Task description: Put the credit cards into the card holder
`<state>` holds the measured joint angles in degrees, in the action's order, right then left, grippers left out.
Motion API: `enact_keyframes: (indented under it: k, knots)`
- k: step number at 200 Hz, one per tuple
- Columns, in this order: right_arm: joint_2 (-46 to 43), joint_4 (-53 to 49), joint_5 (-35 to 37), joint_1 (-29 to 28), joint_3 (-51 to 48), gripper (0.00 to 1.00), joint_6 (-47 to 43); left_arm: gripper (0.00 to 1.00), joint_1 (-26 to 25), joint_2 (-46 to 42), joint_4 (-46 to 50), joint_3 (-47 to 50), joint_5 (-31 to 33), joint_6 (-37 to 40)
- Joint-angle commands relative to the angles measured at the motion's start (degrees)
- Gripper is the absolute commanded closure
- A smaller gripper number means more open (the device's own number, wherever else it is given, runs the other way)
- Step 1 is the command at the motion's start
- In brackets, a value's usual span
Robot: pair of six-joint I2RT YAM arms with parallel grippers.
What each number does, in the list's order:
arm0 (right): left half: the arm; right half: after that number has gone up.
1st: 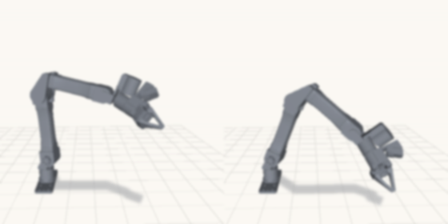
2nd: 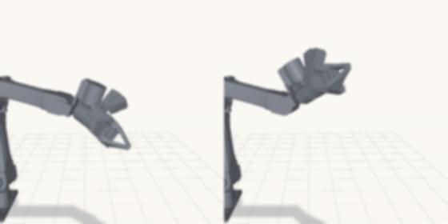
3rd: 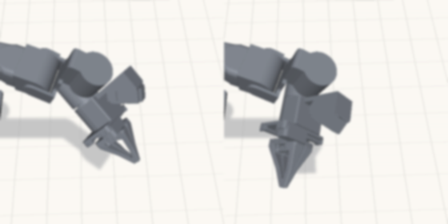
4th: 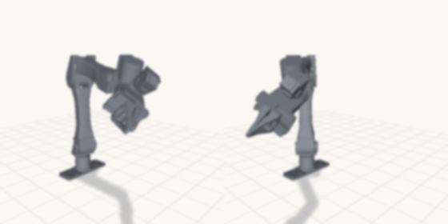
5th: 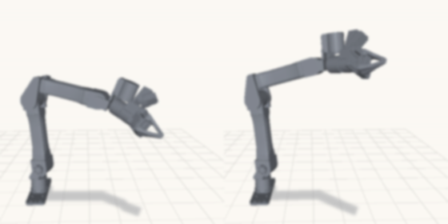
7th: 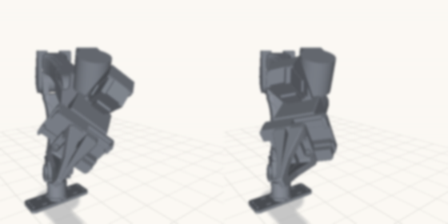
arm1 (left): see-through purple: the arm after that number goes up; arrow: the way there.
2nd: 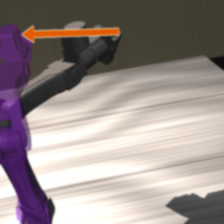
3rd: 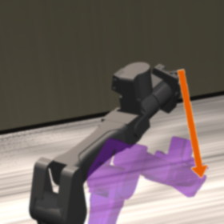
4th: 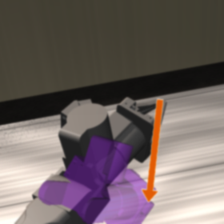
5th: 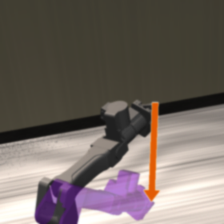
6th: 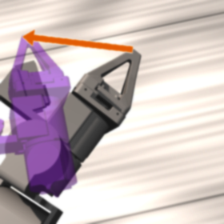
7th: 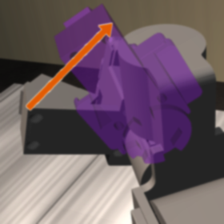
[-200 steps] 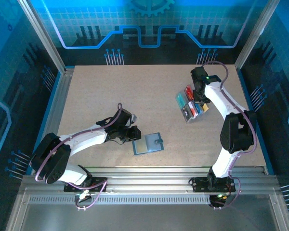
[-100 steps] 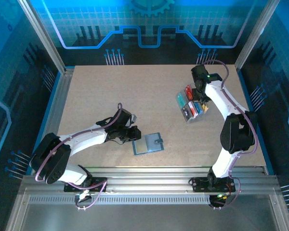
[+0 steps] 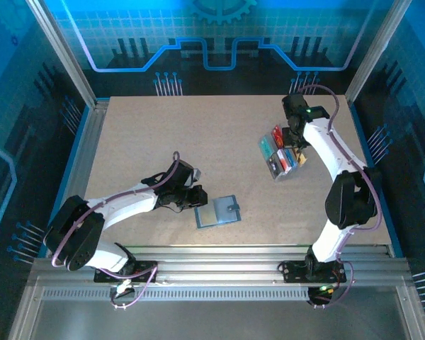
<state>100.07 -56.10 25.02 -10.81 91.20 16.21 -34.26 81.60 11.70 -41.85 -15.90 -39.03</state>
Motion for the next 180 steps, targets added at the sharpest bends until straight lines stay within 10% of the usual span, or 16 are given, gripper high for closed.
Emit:
enact_keyframes:
  k: [1,97,180]
  knots:
    - [-2.3,-0.7,1.9,-0.8,2.4,1.0,-0.4,0.86,-0.1,-0.9,1.2,0.6,0.6,0.0]
    - [-3.8,-0.9,3.2,-5.0,3.2,1.0,-0.4,0.85,1.0,-2.4,3.5,1.1,1.3,1.5]
    - [-20.1,16.1,-14.5,-17.3,-16.7,1.0,4.2,0.75,1.1,-9.1,12.1,3.1,8.0,4.1]
